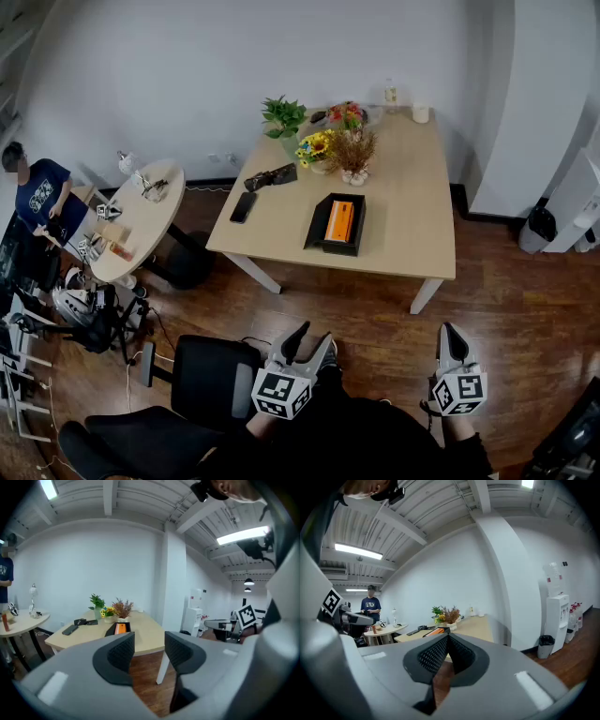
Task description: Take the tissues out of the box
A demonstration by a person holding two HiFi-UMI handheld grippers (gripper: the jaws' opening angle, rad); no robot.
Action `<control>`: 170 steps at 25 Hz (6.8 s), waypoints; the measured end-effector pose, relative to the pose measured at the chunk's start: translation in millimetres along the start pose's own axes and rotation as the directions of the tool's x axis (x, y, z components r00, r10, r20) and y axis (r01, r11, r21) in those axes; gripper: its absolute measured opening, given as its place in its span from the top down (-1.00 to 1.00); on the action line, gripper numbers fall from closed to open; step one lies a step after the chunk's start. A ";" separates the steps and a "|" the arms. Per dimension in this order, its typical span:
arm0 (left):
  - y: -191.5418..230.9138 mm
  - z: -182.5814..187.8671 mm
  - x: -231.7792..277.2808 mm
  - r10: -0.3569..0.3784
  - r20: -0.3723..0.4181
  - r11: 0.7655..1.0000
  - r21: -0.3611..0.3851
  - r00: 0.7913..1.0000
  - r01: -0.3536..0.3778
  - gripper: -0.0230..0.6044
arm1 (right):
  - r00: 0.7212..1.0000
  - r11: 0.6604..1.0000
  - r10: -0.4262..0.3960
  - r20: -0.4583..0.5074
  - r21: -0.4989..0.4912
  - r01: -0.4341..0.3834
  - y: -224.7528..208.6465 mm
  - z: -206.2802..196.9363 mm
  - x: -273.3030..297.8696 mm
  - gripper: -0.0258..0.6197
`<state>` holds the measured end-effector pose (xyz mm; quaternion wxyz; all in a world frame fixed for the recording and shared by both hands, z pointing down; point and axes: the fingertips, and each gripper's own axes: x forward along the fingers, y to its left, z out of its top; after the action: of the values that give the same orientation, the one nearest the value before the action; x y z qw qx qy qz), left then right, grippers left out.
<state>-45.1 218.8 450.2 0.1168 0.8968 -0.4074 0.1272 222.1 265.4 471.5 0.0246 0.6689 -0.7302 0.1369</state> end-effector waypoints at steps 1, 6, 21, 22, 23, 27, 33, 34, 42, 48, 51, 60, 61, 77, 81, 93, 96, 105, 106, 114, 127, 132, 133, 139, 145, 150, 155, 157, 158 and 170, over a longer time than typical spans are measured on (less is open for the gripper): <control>17.1 7.6 12.5 0.009 0.018 1.000 0.024 1.000 -0.009 0.34 | 1.000 1.000 -0.007 0.007 -0.004 0.007 -0.2 2.4 15.6 0.92; 98.8 21.4 94.2 -0.007 0.005 0.992 0.126 1.000 0.006 0.28 | 0.997 0.997 -0.073 0.016 -0.028 0.074 -3.4 13.9 91.5 0.92; 196.1 -14.2 327.1 -0.178 -0.357 0.977 0.045 0.917 0.207 -0.11 | 0.985 0.985 -0.151 -0.088 -0.097 0.143 23.9 73.5 281.0 0.92; 198.0 -16.0 334.3 -0.161 -0.366 0.981 0.046 0.917 0.190 -0.12 | 0.986 0.986 -0.142 -0.089 -0.096 0.133 20.3 74.8 288.7 0.92; 199.5 -17.5 340.9 -0.142 -0.374 0.984 0.048 0.916 0.172 -0.15 | 0.988 0.988 -0.130 -0.089 -0.094 0.121 16.3 76.5 296.5 0.92; 192.8 -28.6 354.0 -0.115 -0.421 0.990 0.024 0.900 0.138 -0.19 | 0.995 0.994 -0.049 -0.087 -0.099 0.040 4.6 85.1 323.0 0.86; 193.1 -36.0 365.8 -0.056 -0.468 0.994 0.057 0.882 0.093 -0.19 | 0.995 0.993 0.042 -0.087 -0.106 -0.051 -11.0 92.0 353.3 0.66; 192.6 -39.4 367.6 -0.052 -0.482 0.994 0.063 0.875 0.094 -0.19 | 0.995 0.993 0.051 -0.089 -0.104 -0.061 -12.5 91.8 356.3 0.63; 190.4 -65.9 381.5 0.054 -0.573 0.975 0.208 0.818 0.081 -0.21 | 0.965 0.975 0.195 -0.177 -0.076 -0.211 1.0 70.0 378.3 0.39; 185.5 -73.1 388.9 0.092 -0.610 0.955 0.279 0.787 0.104 -0.19 | 0.863 0.890 0.367 -0.347 -0.139 -0.434 56.4 19.5 426.4 0.29; 188.4 -77.8 392.6 0.111 -0.648 0.950 0.291 0.753 0.111 -0.19 | 0.816 0.865 0.398 -0.419 -0.124 -0.486 77.0 -7.9 447.2 0.28; 194.5 -65.6 382.0 0.030 -0.604 0.967 0.218 0.796 0.130 0.11 | 0.770 0.865 0.411 -0.488 -0.058 -0.498 98.4 -37.8 468.2 0.31; 195.2 -57.2 379.1 0.014 -0.578 0.973 0.196 0.816 0.122 0.11 | 0.778 0.868 0.412 -0.473 -0.055 -0.494 98.7 -32.2 467.3 0.33; 253.4 39.6 293.8 -0.006 -0.368 0.989 0.134 0.930 0.060 0.10 | 0.905 0.945 0.303 -0.300 -0.027 -0.325 60.4 37.8 436.3 0.40; 294.3 24.8 278.1 0.055 -0.379 0.989 0.149 0.924 0.002 0.10 | 0.916 0.957 0.268 -0.299 -0.030 -0.289 55.7 36.6 434.6 0.40; 370.2 -51.3 271.7 0.108 -0.455 0.992 0.107 0.884 -0.066 0.10 | 0.905 0.952 0.269 -0.330 -0.054 -0.302 90.3 30.4 441.2 0.40; 376.0 -62.1 273.1 0.110 -0.473 0.993 0.099 0.874 -0.071 0.10 | 0.900 0.949 0.271 -0.341 -0.059 -0.308 95.5 27.2 440.3 0.40; 377.9 -65.7 279.3 0.090 -0.469 0.994 0.091 0.878 -0.053 0.10 | 0.900 0.952 0.261 -0.349 -0.059 -0.300 97.4 23.3 436.9 0.40; 378.3 -68.7 279.4 0.090 -0.476 0.995 0.088 0.875 -0.055 0.10 | 0.899 0.952 0.262 -0.350 -0.059 -0.300 97.8 22.7 436.5 0.40; 377.6 -89.1 280.2 0.081 -0.510 0.996 0.063 0.856 -0.056 0.10 | 0.898 0.953 0.257 -0.357 -0.057 -0.296 94.1 18.9 432.3 0.40; 375.3 -89.9 286.5 0.066 -0.496 0.997 0.072 0.866 -0.035 0.03 | 0.888 0.952 0.258 -0.381 -0.057 -0.301 94.2 9.8 424.6 0.41; 373.2 -89.3 285.6 0.078 -0.487 0.996 0.079 0.870 -0.045 -0.05 | 0.888 0.952 0.262 -0.378 -0.053 -0.303 93.6 10.0 423.9 0.42; 372.7 -88.2 284.6 0.081 -0.483 0.996 0.082 0.872 -0.047 -0.07 | 0.888 0.952 0.263 -0.377 -0.051 -0.303 93.5 10.4 423.5 0.42; 374.8 -69.8 274.3 0.119 -0.433 0.992 0.088 0.893 -0.090 -0.08 | 0.893 0.955 0.259 -0.369 -0.043 -0.295 88.6 11.2 421.2 0.42; 372.6 -3.1 267.4 0.155 -0.253 0.987 0.006 0.955 -0.159 -0.08 | 0.898 0.957 0.252 -0.361 -0.045 -0.287 84.1 14.0 418.0 0.42; 336.4 87.6 263.7 0.104 -0.018 0.994 -0.026 0.994 -0.105 0.16 | 0.914 0.963 0.241 -0.325 -0.041 -0.268 78.2 30.3 414.5 0.46; 274.8 126.2 255.6 0.019 0.069 1.000 0.002 0.997 -0.020 0.25 | 0.948 0.968 0.232 -0.218 -0.046 -0.247 76.1 71.3 402.0 0.54; 251.6 130.7 251.4 -0.017 0.078 1.000 -0.009 0.997 0.018 0.29 | 0.959 0.971 0.221 -0.177 -0.049 -0.233 72.5 86.5 395.1 0.57; 242.6 132.2 249.4 -0.031 0.080 0.999 -0.018 0.996 0.033 0.29 | 0.965 0.973 0.213 -0.155 -0.053 -0.223 70.2 93.8 391.5 0.59; 210.4 156.2 250.7 -0.048 0.152 0.999 0.012 0.987 0.046 0.41 | 0.992 0.988 0.079 0.099 -0.138 -0.065 36.9 139.3 354.0 0.92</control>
<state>-25.0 -140.7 406.6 0.0849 0.9136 -0.3934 0.0575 169.5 -108.0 409.0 0.0267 0.6452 -0.7617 0.0529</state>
